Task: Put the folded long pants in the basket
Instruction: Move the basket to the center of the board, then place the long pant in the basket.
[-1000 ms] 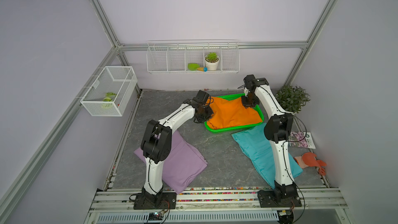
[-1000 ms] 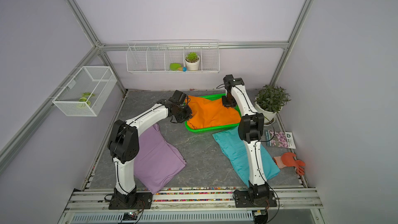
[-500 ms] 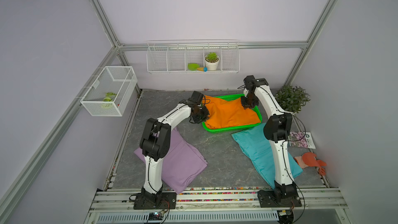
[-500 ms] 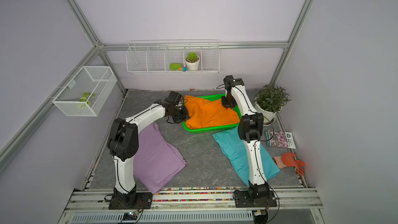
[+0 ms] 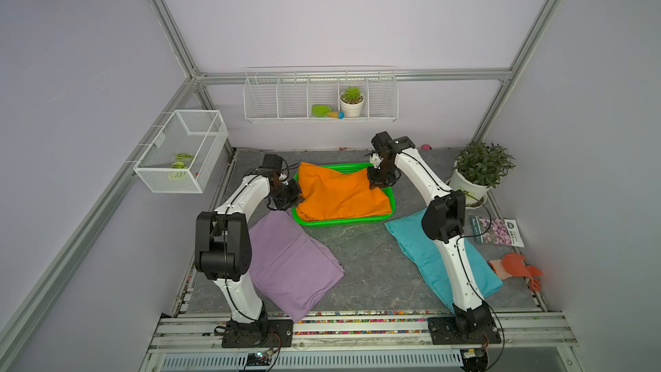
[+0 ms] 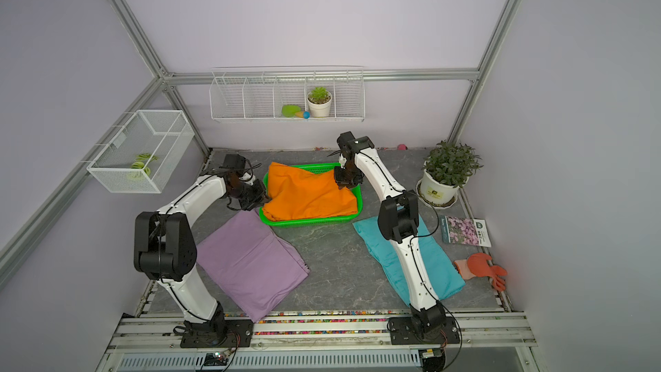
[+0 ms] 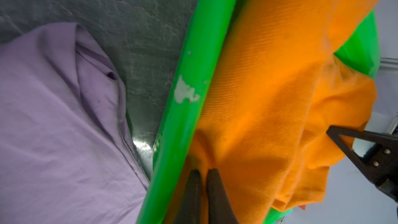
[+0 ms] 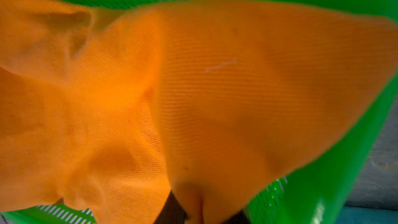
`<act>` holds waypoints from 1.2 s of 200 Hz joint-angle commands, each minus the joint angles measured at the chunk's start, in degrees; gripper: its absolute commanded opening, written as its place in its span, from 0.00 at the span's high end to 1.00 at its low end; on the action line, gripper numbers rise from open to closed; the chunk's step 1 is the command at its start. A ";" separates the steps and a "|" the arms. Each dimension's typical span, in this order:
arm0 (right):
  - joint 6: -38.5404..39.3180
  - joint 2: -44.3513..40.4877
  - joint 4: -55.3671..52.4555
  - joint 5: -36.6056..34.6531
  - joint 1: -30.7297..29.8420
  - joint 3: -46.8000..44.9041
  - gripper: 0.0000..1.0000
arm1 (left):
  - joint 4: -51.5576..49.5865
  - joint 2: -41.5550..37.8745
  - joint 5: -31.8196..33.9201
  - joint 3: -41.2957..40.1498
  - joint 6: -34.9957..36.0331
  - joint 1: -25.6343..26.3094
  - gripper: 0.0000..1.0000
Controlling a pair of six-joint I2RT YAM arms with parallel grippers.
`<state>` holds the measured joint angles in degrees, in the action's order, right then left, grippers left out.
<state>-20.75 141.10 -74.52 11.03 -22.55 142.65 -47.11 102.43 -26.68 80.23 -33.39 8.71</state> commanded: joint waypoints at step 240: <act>-0.19 1.55 7.21 -5.34 1.81 1.84 1.00 | 2.26 -2.23 2.93 -5.97 1.69 -0.18 0.97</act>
<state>-21.15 141.93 -74.30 9.02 -21.41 144.79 -45.93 100.62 -27.64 74.76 -32.64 8.91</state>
